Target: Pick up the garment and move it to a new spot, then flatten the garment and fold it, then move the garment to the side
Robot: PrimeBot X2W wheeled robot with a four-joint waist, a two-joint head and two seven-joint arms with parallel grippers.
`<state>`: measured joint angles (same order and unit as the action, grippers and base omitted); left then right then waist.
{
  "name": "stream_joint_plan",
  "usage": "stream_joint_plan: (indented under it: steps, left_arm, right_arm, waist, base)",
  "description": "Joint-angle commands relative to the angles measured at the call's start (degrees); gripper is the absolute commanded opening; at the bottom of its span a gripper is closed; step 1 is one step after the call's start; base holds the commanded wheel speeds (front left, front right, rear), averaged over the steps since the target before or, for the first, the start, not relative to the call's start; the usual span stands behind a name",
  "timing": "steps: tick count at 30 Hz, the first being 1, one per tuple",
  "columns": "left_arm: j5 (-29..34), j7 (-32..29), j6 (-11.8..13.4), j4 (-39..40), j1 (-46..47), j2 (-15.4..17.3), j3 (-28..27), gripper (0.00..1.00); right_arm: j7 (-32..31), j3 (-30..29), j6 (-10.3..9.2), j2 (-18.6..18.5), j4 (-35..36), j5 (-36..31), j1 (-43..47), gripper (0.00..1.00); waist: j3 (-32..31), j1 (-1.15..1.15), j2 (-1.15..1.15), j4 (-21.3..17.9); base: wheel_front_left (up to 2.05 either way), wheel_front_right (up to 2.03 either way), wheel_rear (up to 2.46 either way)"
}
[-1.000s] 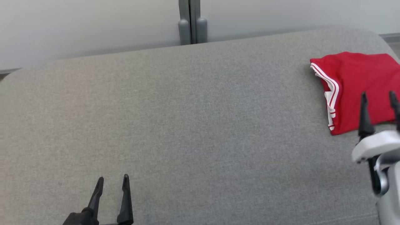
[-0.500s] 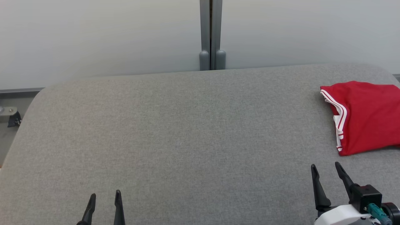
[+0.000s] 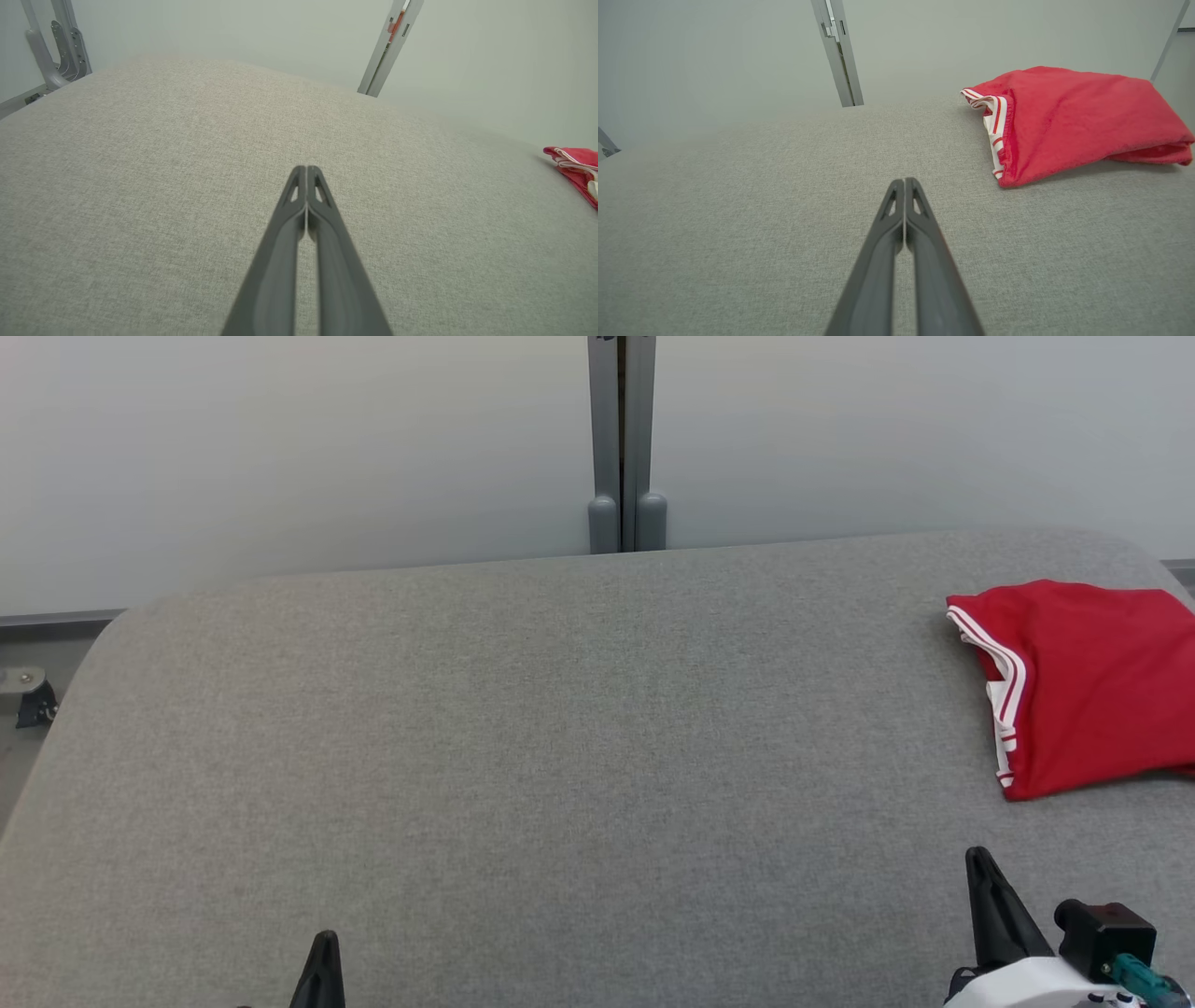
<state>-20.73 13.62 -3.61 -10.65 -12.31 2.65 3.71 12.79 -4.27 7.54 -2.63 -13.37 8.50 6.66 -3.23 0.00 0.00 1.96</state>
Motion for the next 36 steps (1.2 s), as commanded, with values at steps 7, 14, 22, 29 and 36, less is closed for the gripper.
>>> stream_joint_plan:
  steps: [7, 14, 22, 29, 36]
  left_arm:
    - [-8.6, -2.0, -0.7, 0.2, 3.2, 0.3, -1.2, 0.00]
    - [-14.9, -3.7, -1.0, -0.1, 4.8, 0.5, -1.9, 0.00]
    - [-21.6, -5.5, -1.4, -0.5, 6.5, 0.6, -2.8, 0.00]
    - [-27.1, -7.0, -1.6, -0.8, 7.8, 0.7, -3.4, 0.00]
    - [-32.2, -8.3, -1.9, -1.0, 9.1, 0.7, -4.1, 0.00]
  right_arm:
    - [-1.9, -0.2, -0.01, -0.3, 0.9, 10.1, -2.5, 0.00]
    - [-3.5, -0.2, -0.02, -0.3, 1.0, 17.3, -3.4, 0.00]
    - [-5.3, -0.4, -0.02, -0.3, 0.9, 25.0, -4.5, 0.00]
    - [-6.8, -0.6, -0.02, -0.3, 0.7, 31.3, -5.5, 0.00]
    - [-8.2, -0.8, -0.03, -0.3, 0.6, 37.2, -6.3, 0.00]
  waist:
    - [0.2, 0.00, 0.00, -0.1]
    - [0.4, 0.00, 0.00, -0.2]
    - [0.6, 0.00, 0.00, -0.4]
    - [0.8, 0.00, 0.00, -0.5]
    - [1.0, 0.00, 0.00, -0.6]
  base:
    - [0.00, 0.00, 0.00]
    - [0.00, 0.00, 0.00]
    - [0.00, 0.00, 0.00]
    - [0.00, 0.00, 0.00]
    - [0.00, 0.00, 0.00]
